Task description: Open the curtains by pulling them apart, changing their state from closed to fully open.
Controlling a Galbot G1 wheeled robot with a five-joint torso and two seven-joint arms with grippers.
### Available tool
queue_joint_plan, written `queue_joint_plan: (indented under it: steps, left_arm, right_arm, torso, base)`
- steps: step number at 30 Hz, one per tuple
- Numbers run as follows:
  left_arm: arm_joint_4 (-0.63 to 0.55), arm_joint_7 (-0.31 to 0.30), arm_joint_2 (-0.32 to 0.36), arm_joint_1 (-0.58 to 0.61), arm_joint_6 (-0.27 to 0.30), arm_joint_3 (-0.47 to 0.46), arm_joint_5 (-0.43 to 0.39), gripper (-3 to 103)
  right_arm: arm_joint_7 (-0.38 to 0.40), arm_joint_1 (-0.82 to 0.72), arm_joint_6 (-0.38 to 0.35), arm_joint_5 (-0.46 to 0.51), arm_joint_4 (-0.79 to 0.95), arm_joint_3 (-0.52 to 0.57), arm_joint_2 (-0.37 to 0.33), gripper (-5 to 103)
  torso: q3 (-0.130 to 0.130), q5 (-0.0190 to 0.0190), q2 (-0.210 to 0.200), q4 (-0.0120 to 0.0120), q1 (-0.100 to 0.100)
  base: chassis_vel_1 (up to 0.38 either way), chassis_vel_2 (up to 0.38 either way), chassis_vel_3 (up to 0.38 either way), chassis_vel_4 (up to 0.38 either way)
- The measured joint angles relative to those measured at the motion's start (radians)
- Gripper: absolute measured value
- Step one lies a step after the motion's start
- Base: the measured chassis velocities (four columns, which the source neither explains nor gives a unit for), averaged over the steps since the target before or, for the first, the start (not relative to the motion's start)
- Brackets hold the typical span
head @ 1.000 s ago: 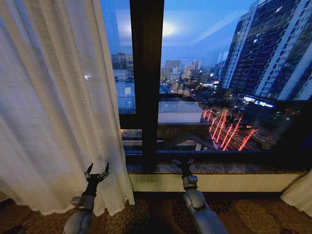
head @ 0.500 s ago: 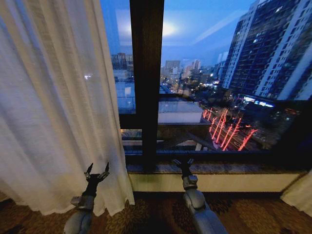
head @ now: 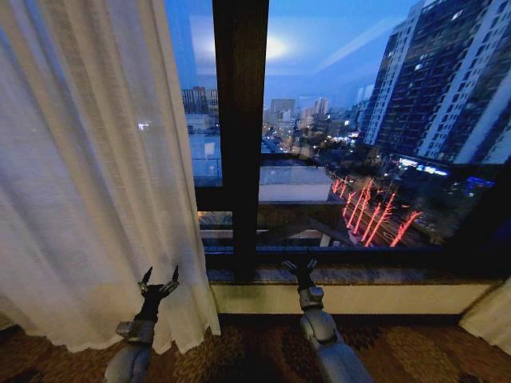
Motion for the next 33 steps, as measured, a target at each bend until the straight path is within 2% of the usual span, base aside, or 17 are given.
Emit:
queue_joint_plan:
  steps: [4, 5, 7, 8, 9, 10, 13, 15, 18, 20, 21, 23, 24, 26, 33]
  left_arm:
    - [-0.023, -0.022, 0.0, -0.004, 0.045, 0.013, 0.001, 100]
    - [-0.037, -0.034, -0.001, -0.007, 0.07, 0.02, 0.002, 100]
    - [-0.082, -0.074, -0.002, -0.015, 0.156, 0.044, 0.007, 100]
    - [-0.089, -0.08, -0.002, -0.016, 0.169, 0.047, 0.007, 100]
    - [-0.109, -0.099, -0.003, -0.02, 0.208, 0.058, 0.01, 100]
    - [-0.109, -0.099, -0.003, -0.02, 0.208, 0.058, 0.01, 100]
    - [-0.167, -0.151, -0.005, -0.031, 0.317, 0.088, 0.016, 100]
    - [-0.177, -0.16, -0.005, -0.033, 0.336, 0.094, 0.017, 100]
    - [-0.237, -0.215, -0.007, -0.044, 0.451, 0.126, 0.023, 100]
    - [-0.244, -0.221, -0.007, -0.046, 0.463, 0.129, 0.024, 100]
    - [-0.277, -0.251, -0.008, -0.052, 0.527, 0.146, 0.027, 100]
    - [-0.303, -0.275, -0.009, -0.057, 0.576, 0.161, 0.03, 100]
    - [-0.303, -0.275, -0.009, -0.057, 0.576, 0.161, 0.03, 100]
    - [-0.324, -0.293, -0.01, -0.061, 0.614, 0.171, 0.032, 100]
    - [-0.326, -0.299, 0.002, -0.068, 0.622, 0.17, 0.031, 100]
  right_arm:
    - [0.0, 0.0, 0.0, 0.0, 0.0, 0.0, 0.0, 100]
    - [0.0, 0.0, 0.0, 0.0, 0.0, 0.0, 0.0, 100]
    - [0.0, 0.0, 0.0, 0.0, 0.0, 0.0, 0.0, 100]
    - [0.0, 0.0, 0.0, 0.0, 0.0, 0.0, 0.0, 100]
    - [0.0, 0.0, 0.0, 0.0, 0.0, 0.0, 0.0, 100]
    - [0.0, 0.0, 0.0, 0.0, 0.0, 0.0, 0.0, 100]
    - [0.0, 0.0, 0.0, 0.0, 0.0, 0.0, 0.0, 100]
    - [0.0, 0.0, 0.0, 0.0, 0.0, 0.0, 0.0, 100]
    - [0.0, 0.0, 0.0, 0.0, 0.0, 0.0, 0.0, 100]
    - [0.0, 0.0, 0.0, 0.0, 0.0, 0.0, 0.0, 100]
    - [0.0, 0.0, 0.0, 0.0, 0.0, 0.0, 0.0, 100]
    - [0.0, 0.0, 0.0, 0.0, 0.0, 0.0, 0.0, 100]
    - [0.0, 0.0, 0.0, 0.0, 0.0, 0.0, 0.0, 100]
    - [0.0, 0.0, 0.0, 0.0, 0.0, 0.0, 0.0, 100]
    - [0.0, 0.0, 0.0, 0.0, 0.0, 0.0, 0.0, 100]
  torso:
    - [0.0, 0.0, 0.0, 0.0001, 0.0]
    - [0.0, 0.0, 0.0, 0.0, 0.0]
    - [0.0, 0.0, 0.0, 0.0, 0.0]
    - [0.0, 0.0001, 0.0, 0.0, 0.0]
    - [0.0, 0.0001, 0.0, 0.0, 0.0]
    - [0.0, 0.0001, 0.0, 0.0, 0.0]
    - [0.0, 0.0001, 0.0, 0.0, 0.0]
    - [0.0, 0.0001, 0.0, 0.0, 0.0]
    - [0.0, 0.0001, 0.0, -0.0001, 0.0]
    - [0.0, 0.0001, 0.0, -0.0001, 0.0]
    - [0.0, 0.0001, 0.0, 0.0, 0.0]
    - [0.0, 0.0001, 0.0, 0.0, 0.0]
    - [0.0, 0.0001, 0.0, 0.0, 0.0]
    - [0.0, 0.0001, 0.0, -0.0001, 0.0]
    - [0.0, -0.0004, 0.0, 0.0001, 0.0]
  base:
    - [0.0, 0.0, 0.0, 0.0]
    - [0.0, 0.0, 0.0, 0.0]
    - [0.0, 0.0, 0.0, 0.0]
    - [0.0, 0.0, 0.0, 0.0]
    - [0.0, 0.0, 0.0, 0.0]
    - [0.0, 0.0, 0.0, 0.0]
    - [0.0, 0.0, 0.0, 0.0]
    - [0.0, 0.0, 0.0, 0.0]
    - [0.0, 0.0, 0.0, 0.0]
    - [0.0, 0.0, 0.0, 0.0]
    - [0.0, 0.0, 0.0, 0.0]
    - [0.0, 0.0, 0.0, 0.0]
    - [0.0, 0.0, 0.0, 0.0]
    - [0.0, 0.0, 0.0, 0.0]
    - [0.0, 0.0, 0.0, 0.0]
